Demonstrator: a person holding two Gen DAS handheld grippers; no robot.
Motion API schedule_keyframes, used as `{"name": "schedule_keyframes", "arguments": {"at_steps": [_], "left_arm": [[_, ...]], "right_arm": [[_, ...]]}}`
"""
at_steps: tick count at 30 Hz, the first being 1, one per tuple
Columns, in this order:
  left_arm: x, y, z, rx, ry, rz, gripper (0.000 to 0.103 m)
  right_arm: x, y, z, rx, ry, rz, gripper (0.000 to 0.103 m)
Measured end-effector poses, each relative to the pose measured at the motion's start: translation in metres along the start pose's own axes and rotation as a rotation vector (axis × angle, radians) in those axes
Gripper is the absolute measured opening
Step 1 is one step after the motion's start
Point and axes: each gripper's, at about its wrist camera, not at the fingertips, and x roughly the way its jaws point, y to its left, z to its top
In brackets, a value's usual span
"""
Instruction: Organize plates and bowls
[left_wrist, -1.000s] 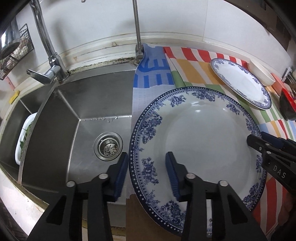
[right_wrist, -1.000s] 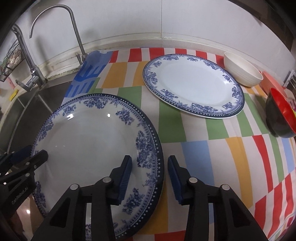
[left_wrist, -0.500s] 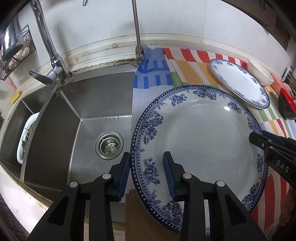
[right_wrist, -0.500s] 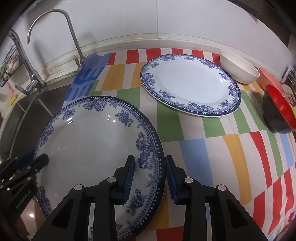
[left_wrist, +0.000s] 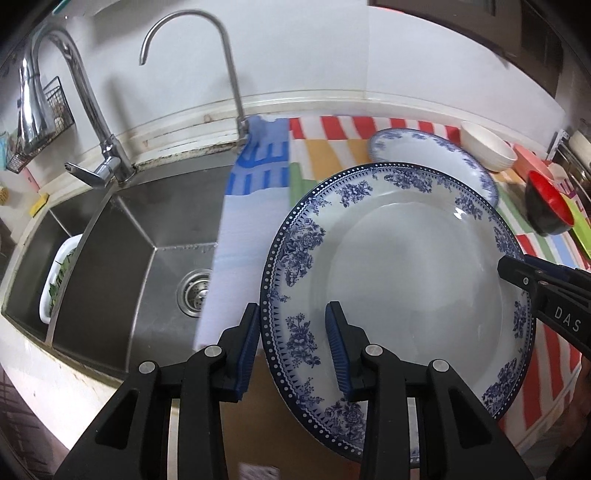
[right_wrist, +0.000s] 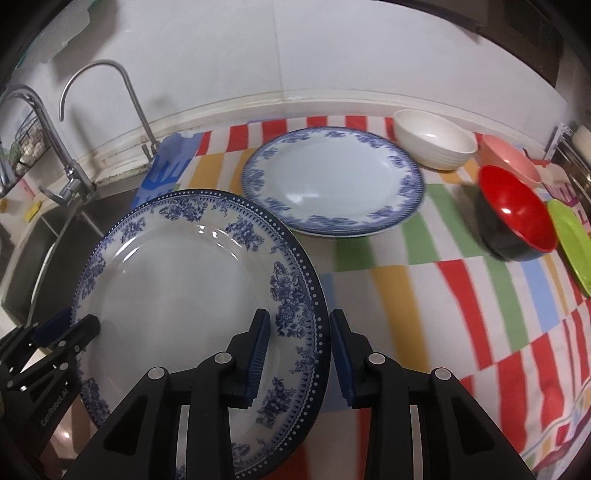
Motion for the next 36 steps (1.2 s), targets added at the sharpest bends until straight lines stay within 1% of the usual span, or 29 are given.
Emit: {"name": "schedule_keyframes", "arguments": {"at_steps": [8,12,17,25,36], "left_arm": [[-0.013,-0.049,-0.015,0.003,0.009,-0.011,0.036],[-0.015,-0.067,-0.026,-0.009,0.022,-0.012,0.036],[-0.016,-0.082,-0.039,-0.036,0.042,-0.007,0.036],[-0.016,-0.093,-0.055,-0.070,0.075,0.014,0.036],[-0.009,-0.090,-0.064,-0.097,0.116,0.037,0.036]], "right_arm": [[-0.019,-0.049,-0.014,0.003,-0.006,-0.011,0.034],[-0.023,-0.069,-0.021,-0.007,0.004,-0.012,0.034],[-0.027,-0.084,-0.029,-0.035,0.013,-0.011,0.034],[-0.022,-0.095,-0.039,-0.069,0.040,0.011,0.034],[-0.009,-0.093,-0.046,-0.101,0.080,0.037,0.034]]}}
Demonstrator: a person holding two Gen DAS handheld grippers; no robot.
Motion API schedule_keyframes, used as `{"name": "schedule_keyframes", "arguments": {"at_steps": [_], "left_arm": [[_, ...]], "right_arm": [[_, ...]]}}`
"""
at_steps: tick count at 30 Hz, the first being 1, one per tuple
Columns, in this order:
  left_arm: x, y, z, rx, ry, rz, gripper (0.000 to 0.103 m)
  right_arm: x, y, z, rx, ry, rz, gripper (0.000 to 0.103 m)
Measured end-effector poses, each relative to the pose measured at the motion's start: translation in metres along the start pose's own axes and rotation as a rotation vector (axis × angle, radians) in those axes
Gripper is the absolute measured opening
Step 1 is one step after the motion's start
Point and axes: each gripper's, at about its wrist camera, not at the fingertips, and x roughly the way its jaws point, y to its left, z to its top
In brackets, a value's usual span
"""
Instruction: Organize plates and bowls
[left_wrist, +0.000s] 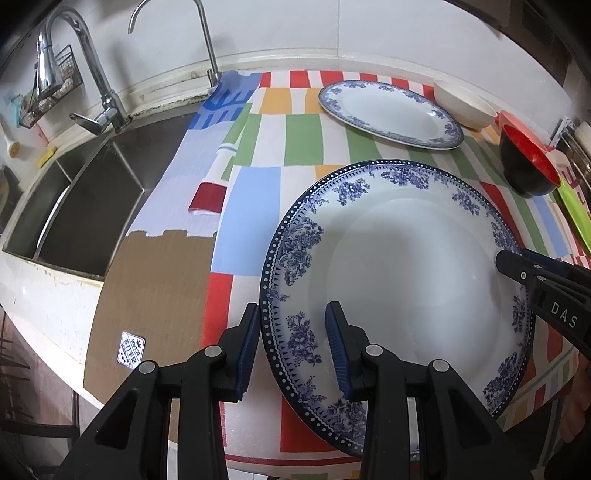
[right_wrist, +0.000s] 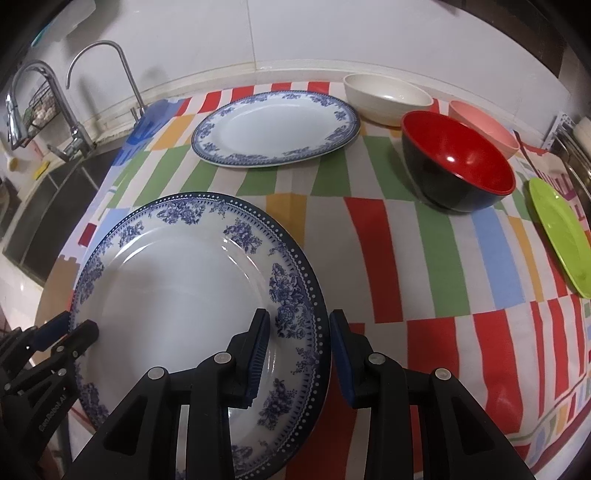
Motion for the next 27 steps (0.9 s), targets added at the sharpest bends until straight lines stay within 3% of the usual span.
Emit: {"name": "schedule_keyframes", "arguments": {"at_steps": [22,24,27], "left_arm": [[0.012,-0.001,0.001,0.002,0.023,0.009,0.037],[0.011,-0.001,0.001,0.008,0.016,0.016,0.039],[0.002,0.000,0.003,0.009,-0.025,0.035,0.055]], "right_arm": [[0.013,0.004,0.000,-0.020,0.028,-0.005,0.035],[0.013,0.003,0.000,-0.022,0.029,0.002,0.035],[0.011,0.001,0.001,-0.014,0.024,0.004,0.036]]}}
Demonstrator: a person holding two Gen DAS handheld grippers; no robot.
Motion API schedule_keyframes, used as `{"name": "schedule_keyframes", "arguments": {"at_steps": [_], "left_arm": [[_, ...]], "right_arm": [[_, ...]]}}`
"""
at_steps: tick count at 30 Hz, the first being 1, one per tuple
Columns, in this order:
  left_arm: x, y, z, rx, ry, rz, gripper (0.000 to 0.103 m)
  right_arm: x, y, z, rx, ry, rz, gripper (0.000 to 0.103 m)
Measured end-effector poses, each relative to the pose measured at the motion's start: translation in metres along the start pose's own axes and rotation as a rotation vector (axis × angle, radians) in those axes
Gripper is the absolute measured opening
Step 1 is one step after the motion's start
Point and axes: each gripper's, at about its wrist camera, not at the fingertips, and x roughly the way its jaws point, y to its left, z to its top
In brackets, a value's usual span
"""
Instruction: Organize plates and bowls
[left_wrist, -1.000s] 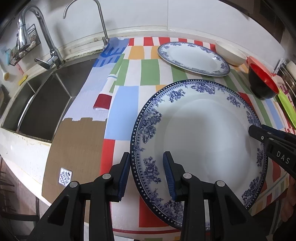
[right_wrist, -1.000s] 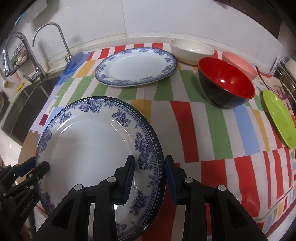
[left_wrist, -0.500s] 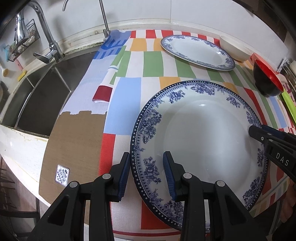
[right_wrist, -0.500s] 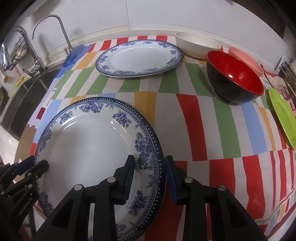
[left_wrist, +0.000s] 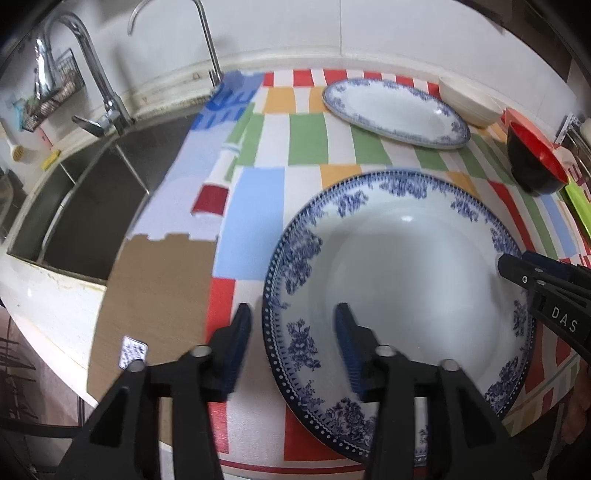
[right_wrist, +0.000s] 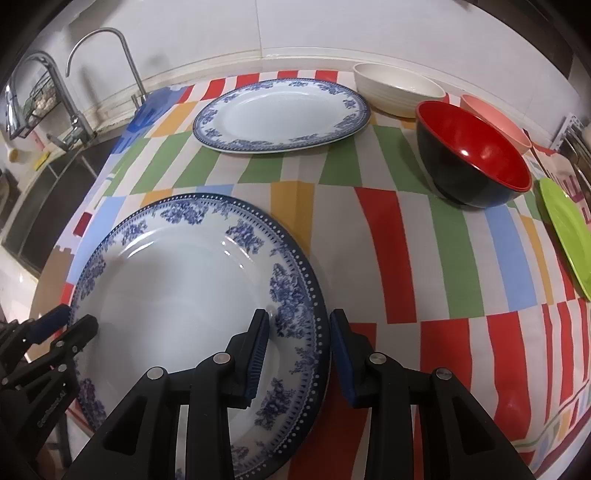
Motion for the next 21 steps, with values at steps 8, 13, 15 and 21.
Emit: {"name": "schedule_keyframes", "arguments": {"at_steps": [8,13,15,21], "left_arm": [[-0.029,-0.003,0.016,-0.001,-0.109,0.016,0.074],[-0.042,0.000,0.034,-0.004,-0.160,-0.014,0.083],[-0.047,0.000,0.043,0.009,-0.184,-0.008,0.084],[-0.054,0.005,0.072,0.096,-0.262,0.009,0.086]], "right_arm": [[-0.025,-0.005,0.009,-0.002,-0.088,0.021,0.046],[-0.036,-0.002,0.020,-0.026,-0.124,0.040,0.050],[-0.041,-0.001,0.026,-0.033,-0.145,0.031,0.051],[-0.048,0.003,0.048,-0.004,-0.186,0.015,0.051]]}}
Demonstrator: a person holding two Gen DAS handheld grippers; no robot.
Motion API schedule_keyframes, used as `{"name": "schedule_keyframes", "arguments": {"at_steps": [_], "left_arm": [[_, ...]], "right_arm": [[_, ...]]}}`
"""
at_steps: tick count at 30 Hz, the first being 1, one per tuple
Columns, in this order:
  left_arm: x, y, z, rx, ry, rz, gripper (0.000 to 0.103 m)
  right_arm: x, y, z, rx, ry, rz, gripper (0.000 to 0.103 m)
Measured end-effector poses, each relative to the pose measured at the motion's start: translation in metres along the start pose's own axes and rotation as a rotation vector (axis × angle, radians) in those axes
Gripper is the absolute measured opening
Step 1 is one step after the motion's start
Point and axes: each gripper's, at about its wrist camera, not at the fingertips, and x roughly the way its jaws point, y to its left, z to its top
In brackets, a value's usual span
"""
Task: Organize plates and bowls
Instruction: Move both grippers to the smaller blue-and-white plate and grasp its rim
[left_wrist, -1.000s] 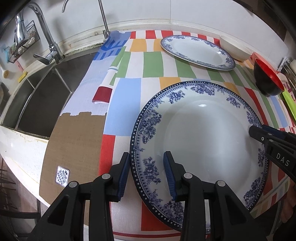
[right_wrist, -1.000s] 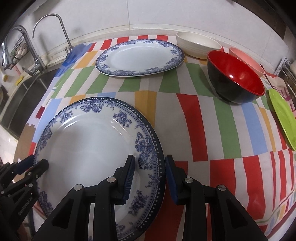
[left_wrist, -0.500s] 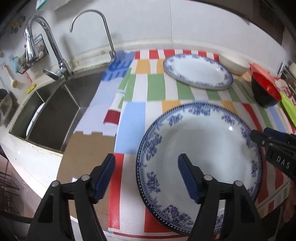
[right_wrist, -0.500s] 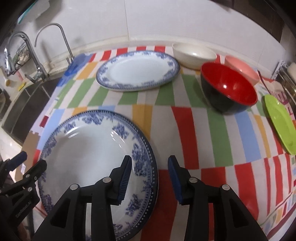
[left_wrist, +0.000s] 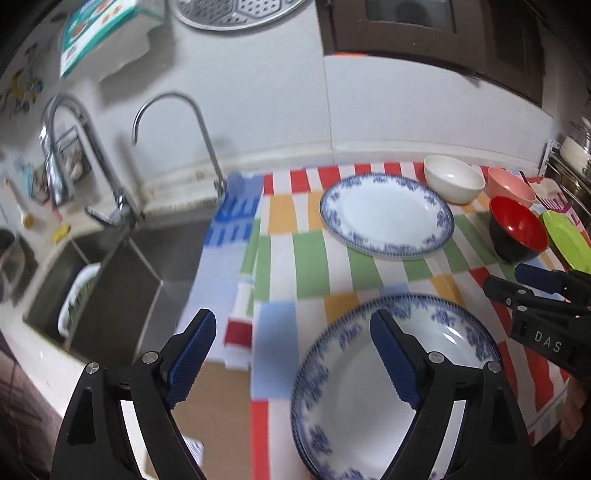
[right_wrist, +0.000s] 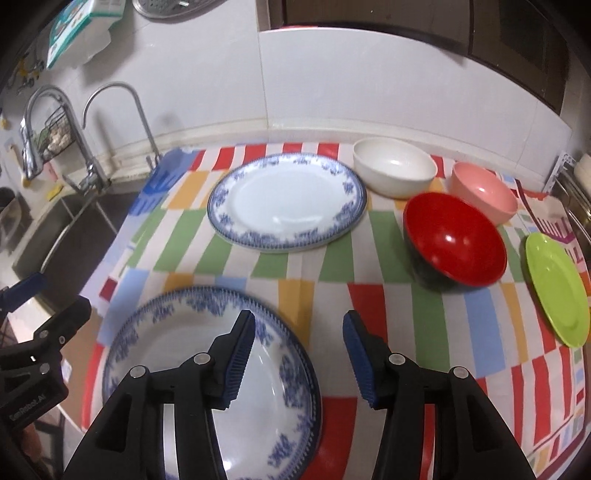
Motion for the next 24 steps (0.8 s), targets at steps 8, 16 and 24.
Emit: {"name": "schedule_keyframes", "arguments": {"at_steps": [8,16,24], "left_arm": [[0.027,0.017,0.051,0.114,-0.039,-0.068,0.086],[0.072,0.026,0.098,0.185,-0.029,-0.133,0.086],[0.124,0.020,0.132,0.240,0.029,-0.209,0.086]], "right_arm": [[0.012,0.008,0.036,0.081,-0.012,-0.055,0.051],[0.043,0.008,0.077,0.150,0.025,-0.110,0.051],[0.078,-0.002,0.111,0.182,0.064,-0.188,0.051]]}}
